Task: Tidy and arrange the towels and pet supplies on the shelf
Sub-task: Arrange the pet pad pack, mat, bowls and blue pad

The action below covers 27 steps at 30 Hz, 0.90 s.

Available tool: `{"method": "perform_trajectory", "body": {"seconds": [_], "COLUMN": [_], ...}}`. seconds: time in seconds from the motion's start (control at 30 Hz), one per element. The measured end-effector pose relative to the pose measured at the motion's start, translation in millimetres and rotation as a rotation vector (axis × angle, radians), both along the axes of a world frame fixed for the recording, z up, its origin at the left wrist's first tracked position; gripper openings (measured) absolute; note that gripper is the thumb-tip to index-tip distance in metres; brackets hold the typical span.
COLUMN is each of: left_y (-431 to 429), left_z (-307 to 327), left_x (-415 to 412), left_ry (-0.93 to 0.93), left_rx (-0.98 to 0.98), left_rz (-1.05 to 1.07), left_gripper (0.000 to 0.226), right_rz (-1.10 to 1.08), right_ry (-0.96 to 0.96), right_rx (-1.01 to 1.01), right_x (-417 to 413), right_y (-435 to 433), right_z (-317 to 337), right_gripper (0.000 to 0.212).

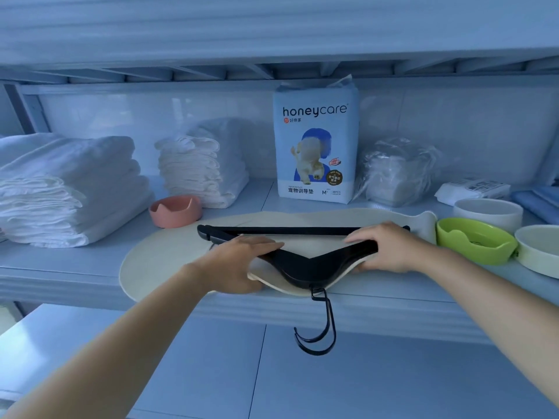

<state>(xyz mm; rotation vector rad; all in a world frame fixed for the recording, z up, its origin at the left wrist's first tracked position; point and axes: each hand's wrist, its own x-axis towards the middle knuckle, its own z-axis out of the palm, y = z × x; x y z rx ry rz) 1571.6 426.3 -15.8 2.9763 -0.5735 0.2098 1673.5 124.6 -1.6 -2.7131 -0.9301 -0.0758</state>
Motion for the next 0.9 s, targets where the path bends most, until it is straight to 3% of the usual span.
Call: {"method": "perform_trajectory", "body": {"seconds": [0.13,0.33,0.5,0.63,0.8,0.9], "left_y": [20.8,36.3,26.3,14.9,16.1,13.3], "left_z": [7.3,15.1,16.5,18.8,20.3,22.5], "left_x": [-8.5,-9.9,16.2,44.8,89.3,112.6], "left_ry": [0.144,0.217,0.109,0.102,0.139,0.072], "left_rx": [-0.092,-0.353,-0.299,-0.268,-0.264,-0.185], "left_rz": [0.02,-0.007,0.023,0.09,0.298,0.36], "left_gripper": [0.089,0.074,0.044,0.046,0.051,0.042], "right_rz": [-0.052,-0.096,-0.075,-0.015,0.063,0.113], "right_ry": [0.023,0.112,0.105,0.073,0.042,0.046], "right_rx": [-0.069,-0.01,0.123,0.178,0.139,0.102], "right_x": [-7.4,-14.8,-8.6,19.0,70.0,97.8], "right_y": [-1.5,1.7,21.6,41.1,64.4,77.8], "right_z": [9.6,19.7,21.5,19.0,18.1,16.2], "right_gripper": [0.074,0.082,0.06,0.04,0.03,0.026]}}
